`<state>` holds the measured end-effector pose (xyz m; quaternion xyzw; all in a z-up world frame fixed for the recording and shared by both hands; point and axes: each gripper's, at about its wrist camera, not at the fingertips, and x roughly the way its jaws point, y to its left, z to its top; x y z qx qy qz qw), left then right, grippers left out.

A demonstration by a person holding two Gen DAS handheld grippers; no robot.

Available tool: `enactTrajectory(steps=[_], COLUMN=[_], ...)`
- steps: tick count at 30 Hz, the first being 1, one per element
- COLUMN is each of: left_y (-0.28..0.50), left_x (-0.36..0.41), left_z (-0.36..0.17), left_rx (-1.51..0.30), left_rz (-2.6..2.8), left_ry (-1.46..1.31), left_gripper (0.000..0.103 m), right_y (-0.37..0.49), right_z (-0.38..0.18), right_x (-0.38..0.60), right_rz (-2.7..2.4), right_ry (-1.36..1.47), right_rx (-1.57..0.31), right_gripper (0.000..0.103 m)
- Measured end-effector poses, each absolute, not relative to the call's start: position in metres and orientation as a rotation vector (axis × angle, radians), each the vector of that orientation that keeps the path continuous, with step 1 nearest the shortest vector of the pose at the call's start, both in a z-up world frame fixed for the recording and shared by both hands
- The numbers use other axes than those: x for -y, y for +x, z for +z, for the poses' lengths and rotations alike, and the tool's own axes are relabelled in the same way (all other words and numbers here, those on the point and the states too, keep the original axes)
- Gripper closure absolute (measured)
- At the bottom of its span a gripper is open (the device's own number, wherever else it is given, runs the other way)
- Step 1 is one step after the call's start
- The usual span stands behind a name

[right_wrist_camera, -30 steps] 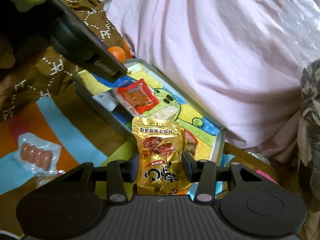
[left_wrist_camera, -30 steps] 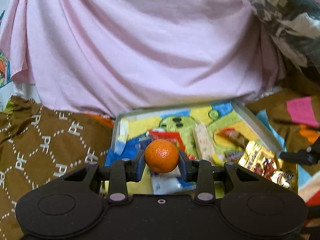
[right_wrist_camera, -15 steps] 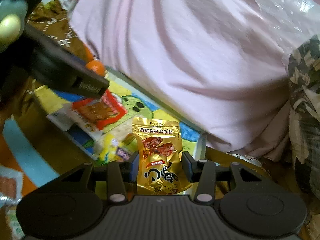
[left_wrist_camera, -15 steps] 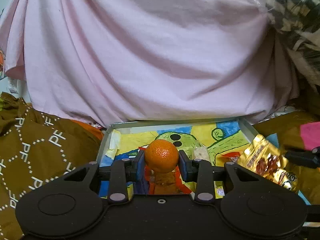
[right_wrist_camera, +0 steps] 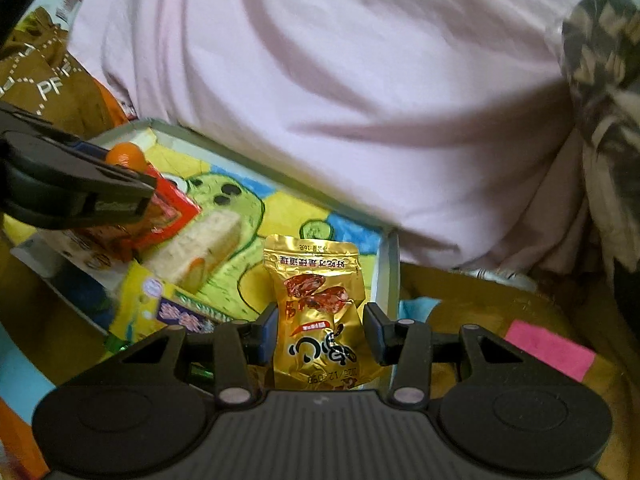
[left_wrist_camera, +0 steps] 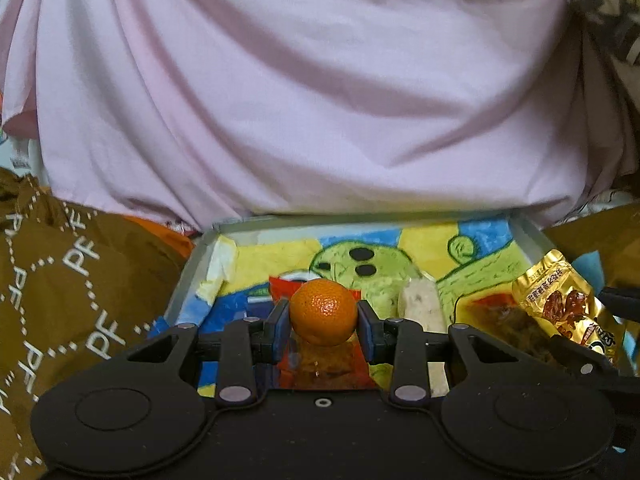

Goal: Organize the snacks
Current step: 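Lower the mandarin and gold bag into the tray and open both grippers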

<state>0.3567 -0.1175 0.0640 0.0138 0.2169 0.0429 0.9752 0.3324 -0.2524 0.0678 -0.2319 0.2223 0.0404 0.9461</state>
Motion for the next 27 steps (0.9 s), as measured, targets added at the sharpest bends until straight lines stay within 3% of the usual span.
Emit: enactTrajectory(steps=[23, 27], left_y=[0.364, 0.361], left_x=[0.128, 0.129], left_z=[0.044, 0.047], left_rx=[-0.451, -0.447], left_rz=[0.065, 0.066], left_ry=[0.077, 0.073], left_gripper=[0.065, 0.057], right_y=[0.352, 0.349], right_z=[0.059, 0.063], right_x=[0.268, 0.27], right_rz=[0.075, 0.075], right_ry=[-0.355, -0.339], right_rx=[-0.481, -0.48], right_gripper=[0.052, 0.043])
